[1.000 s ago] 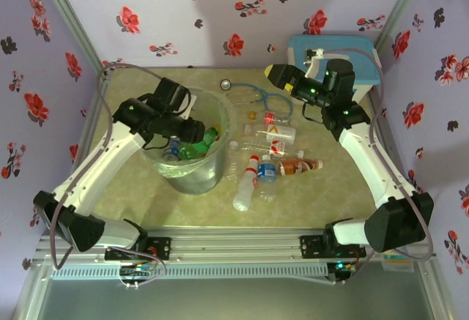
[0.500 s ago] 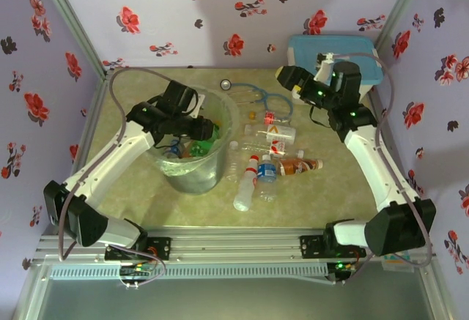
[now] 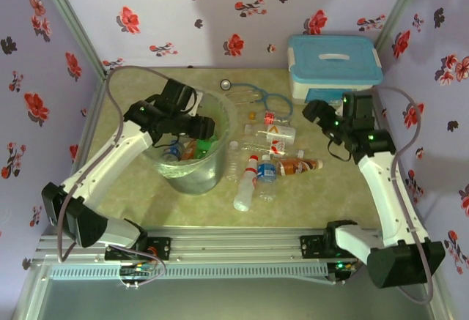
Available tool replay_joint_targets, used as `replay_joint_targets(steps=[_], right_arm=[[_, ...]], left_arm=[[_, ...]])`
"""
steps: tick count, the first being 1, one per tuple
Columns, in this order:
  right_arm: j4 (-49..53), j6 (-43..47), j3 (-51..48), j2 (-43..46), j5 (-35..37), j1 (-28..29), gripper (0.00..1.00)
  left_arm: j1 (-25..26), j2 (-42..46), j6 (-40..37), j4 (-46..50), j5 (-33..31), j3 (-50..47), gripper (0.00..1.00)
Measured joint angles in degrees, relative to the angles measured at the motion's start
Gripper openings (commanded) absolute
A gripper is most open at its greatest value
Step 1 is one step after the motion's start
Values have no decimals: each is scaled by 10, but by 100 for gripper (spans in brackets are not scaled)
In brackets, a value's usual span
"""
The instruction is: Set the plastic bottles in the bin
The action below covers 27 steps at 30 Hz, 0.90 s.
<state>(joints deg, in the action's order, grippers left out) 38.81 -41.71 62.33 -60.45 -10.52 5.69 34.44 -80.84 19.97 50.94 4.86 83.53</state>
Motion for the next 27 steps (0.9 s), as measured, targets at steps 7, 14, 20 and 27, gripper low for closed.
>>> replay_joint_targets(steps=[7, 14, 20, 27], right_arm=[[37, -104, -143, 54, 16, -54, 72], [10, -190, -242, 65, 16, -72, 57], [-30, -220, -256, 10, 13, -76, 63], [-75, -233, -257, -42, 11, -76, 70]], left_arm=[[-3, 34, -16, 38, -35, 39, 71], [-7, 57, -26, 44, -56, 48, 77], [-7, 58, -26, 43, -60, 48, 78], [-15, 58, -28, 39, -63, 48, 78]])
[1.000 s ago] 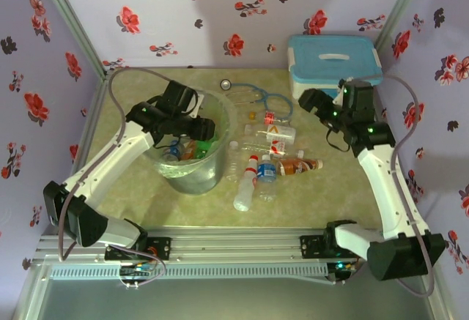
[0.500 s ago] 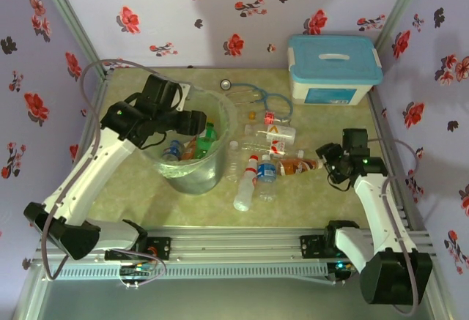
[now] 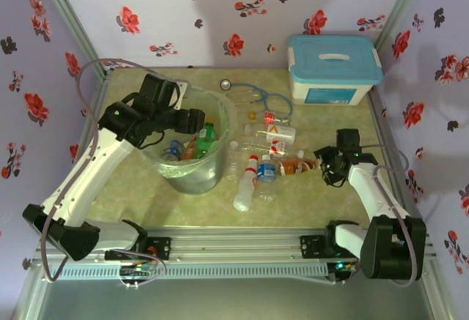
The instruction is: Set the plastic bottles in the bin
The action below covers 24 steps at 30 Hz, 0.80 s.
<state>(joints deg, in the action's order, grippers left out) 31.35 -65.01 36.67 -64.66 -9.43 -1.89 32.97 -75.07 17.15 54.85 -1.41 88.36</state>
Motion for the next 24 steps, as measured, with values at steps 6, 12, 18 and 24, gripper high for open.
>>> replay_joint_targets(steps=[6, 12, 18, 24], right_arm=[[-30, 0, 0, -56, 0, 1, 72], [-64, 0, 0, -95, -1, 13, 73], [-90, -1, 3, -146, -2, 18, 70], [-81, 0, 8, -152, 2, 18, 63]], left_arm=[[-4, 0, -2, 0, -1, 0, 78], [-6, 0, -2, -1, -1, 0, 78], [-7, 0, -2, -7, -1, -5, 78], [-9, 1, -1, -10, -1, -12, 79]])
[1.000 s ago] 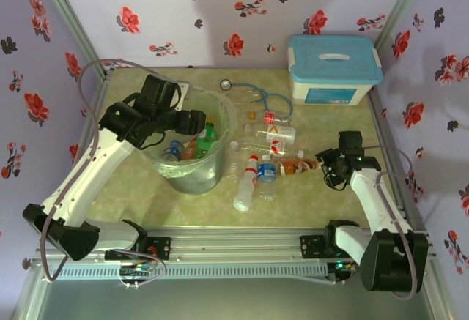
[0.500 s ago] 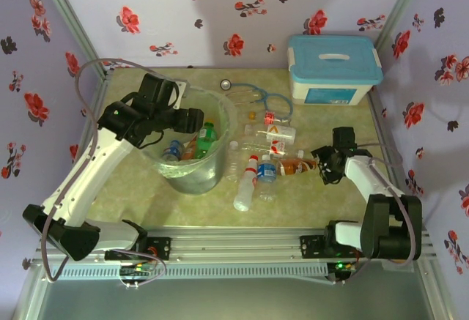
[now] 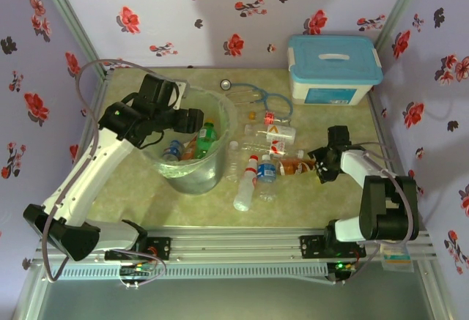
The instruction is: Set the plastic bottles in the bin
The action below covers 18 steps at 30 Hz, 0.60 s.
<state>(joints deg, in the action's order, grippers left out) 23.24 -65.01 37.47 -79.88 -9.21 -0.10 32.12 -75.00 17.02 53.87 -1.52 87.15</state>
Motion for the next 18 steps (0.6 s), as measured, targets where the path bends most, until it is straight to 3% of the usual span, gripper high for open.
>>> replay_joint_targets(steps=[18], right_arm=[[22, 16, 4, -3, 2, -8, 45]], left_arm=[[-2, 6, 4, -17, 0, -13, 79]])
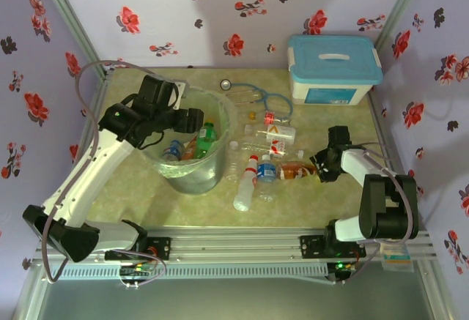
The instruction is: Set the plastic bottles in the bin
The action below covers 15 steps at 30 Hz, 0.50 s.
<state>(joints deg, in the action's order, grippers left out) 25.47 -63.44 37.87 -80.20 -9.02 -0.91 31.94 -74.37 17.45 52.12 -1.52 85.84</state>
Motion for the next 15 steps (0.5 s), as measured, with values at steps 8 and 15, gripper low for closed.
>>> replay_joint_targets(steps=[8, 15], right_arm=[[-30, 17, 0, 27, 2, -13, 35], [-14, 36, 11, 98, 3, -20, 32]], left_arm=[[-1, 2, 2, -9, 0, -5, 79], [-1, 3, 2, -8, 0, 1, 86]])
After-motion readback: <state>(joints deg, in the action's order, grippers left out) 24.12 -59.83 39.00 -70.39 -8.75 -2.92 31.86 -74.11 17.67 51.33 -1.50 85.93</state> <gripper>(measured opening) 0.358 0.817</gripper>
